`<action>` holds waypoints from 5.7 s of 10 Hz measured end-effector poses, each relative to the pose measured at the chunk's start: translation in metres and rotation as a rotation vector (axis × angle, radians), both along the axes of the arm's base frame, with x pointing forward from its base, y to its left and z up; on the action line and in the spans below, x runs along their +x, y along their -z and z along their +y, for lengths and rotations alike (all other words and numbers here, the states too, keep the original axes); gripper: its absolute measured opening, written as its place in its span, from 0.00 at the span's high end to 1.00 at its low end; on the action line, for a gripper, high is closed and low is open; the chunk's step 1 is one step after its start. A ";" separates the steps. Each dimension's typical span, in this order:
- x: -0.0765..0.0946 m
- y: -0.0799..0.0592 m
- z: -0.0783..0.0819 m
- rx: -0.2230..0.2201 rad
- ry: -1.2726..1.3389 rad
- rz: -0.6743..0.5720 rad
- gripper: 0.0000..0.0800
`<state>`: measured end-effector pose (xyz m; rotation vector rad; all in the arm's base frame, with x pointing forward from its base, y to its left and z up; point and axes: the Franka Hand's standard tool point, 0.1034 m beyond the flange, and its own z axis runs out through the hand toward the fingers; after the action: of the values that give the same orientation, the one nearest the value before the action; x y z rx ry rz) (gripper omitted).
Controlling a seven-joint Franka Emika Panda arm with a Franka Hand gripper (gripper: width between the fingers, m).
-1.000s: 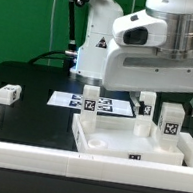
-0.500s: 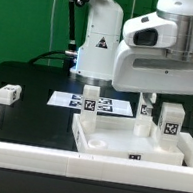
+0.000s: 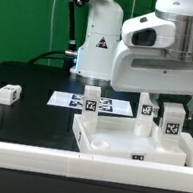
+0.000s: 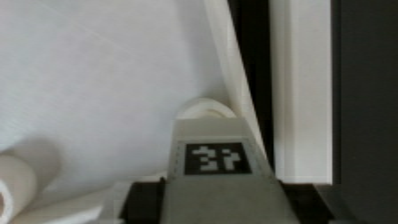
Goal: Assemble square table
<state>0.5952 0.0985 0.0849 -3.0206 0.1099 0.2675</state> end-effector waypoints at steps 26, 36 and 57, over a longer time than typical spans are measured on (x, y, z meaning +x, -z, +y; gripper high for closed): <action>0.001 0.005 0.018 -0.140 1.017 0.059 0.19; 0.001 0.005 0.016 -0.022 0.190 -0.045 0.19; 0.002 0.009 0.015 -0.125 0.925 0.020 0.64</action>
Offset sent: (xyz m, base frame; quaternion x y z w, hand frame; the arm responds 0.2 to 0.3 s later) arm 0.0000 0.0000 0.0000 0.0000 0.0000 0.1938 0.9810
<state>0.5970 0.1137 0.0763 -2.6994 1.4865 0.1912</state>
